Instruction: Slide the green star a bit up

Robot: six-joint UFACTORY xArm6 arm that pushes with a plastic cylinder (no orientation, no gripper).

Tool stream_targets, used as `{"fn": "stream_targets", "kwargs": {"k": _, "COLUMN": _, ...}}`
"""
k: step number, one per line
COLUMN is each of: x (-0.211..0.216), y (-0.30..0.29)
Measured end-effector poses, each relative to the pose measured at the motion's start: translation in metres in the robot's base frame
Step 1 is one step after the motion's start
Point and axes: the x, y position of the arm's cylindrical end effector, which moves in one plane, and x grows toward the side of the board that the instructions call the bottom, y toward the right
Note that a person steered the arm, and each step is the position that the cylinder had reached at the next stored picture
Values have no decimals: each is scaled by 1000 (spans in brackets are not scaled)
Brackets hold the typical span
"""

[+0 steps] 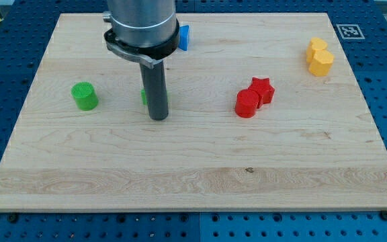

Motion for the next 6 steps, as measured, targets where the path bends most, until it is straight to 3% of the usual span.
{"fn": "stream_targets", "kwargs": {"k": 1, "x": 15, "y": 0}}
{"fn": "stream_targets", "kwargs": {"k": 2, "x": 11, "y": 40}}
{"fn": "stream_targets", "kwargs": {"k": 3, "x": -28, "y": 42}}
{"fn": "stream_targets", "kwargs": {"k": 6, "x": -22, "y": -7}}
